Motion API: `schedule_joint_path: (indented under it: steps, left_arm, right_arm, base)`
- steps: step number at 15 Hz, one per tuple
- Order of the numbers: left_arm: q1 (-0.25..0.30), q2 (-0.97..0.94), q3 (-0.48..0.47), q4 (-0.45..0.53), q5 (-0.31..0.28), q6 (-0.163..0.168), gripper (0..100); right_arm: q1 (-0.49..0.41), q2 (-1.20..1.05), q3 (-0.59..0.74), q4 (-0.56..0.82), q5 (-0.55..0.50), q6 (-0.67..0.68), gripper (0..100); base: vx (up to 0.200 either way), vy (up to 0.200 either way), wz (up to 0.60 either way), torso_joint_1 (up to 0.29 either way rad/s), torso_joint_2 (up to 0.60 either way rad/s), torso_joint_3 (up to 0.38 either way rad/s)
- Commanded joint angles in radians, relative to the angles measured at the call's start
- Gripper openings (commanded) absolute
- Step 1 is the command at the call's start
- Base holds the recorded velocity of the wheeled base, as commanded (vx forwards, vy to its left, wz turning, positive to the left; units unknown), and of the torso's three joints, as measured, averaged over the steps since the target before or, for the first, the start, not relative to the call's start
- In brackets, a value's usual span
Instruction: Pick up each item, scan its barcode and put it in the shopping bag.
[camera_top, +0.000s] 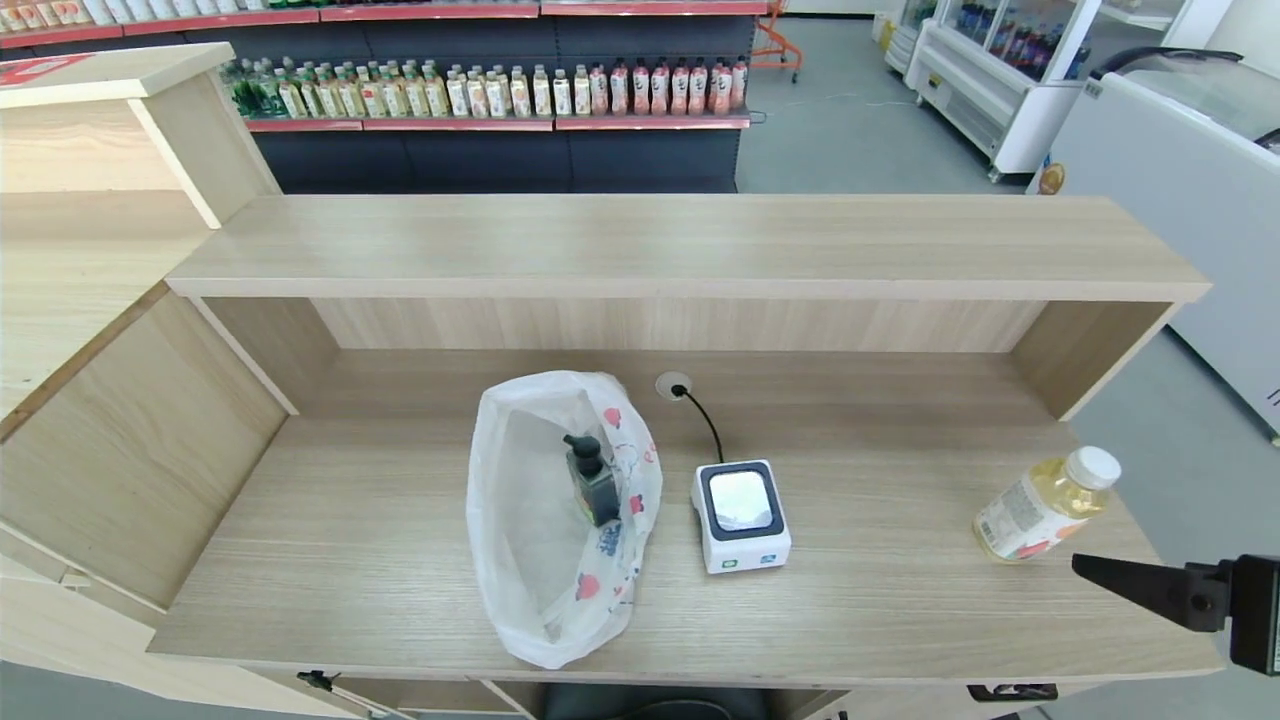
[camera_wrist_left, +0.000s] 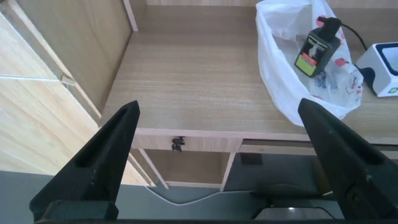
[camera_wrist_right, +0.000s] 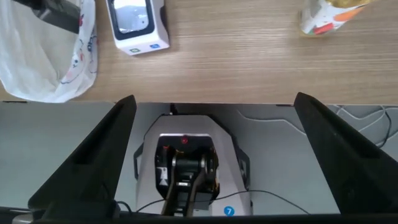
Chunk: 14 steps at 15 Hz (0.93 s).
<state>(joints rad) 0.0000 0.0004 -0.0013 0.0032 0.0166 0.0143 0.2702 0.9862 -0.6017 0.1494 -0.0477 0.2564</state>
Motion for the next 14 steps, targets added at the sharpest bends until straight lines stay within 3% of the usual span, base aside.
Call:
schedule_joint_path:
  steps: [1,10,14]
  left_arm:
    - [0.0,0.0,0.001,0.0,0.0,0.0,100]
    - [0.0,0.0,0.0,0.0,0.002,0.0,100]
    - [0.0,0.0,0.001,0.0,0.0,-0.004,100]
  right_arm:
    - [-0.002,-0.018,0.003,-0.001,0.0,0.0,100]
    - [-0.002,-0.092,0.08,0.052,-0.001,0.001,100]
    - [-0.04,-0.087,0.105,0.073,-0.034,0.001,100]
  base:
    - [0.0,-0.2,0.0,0.002,0.01,-0.002]
    - [0.0,-0.2,0.0,0.002,0.0,0.002]
    - [0.0,0.0,0.0,0.0,0.0,0.0]
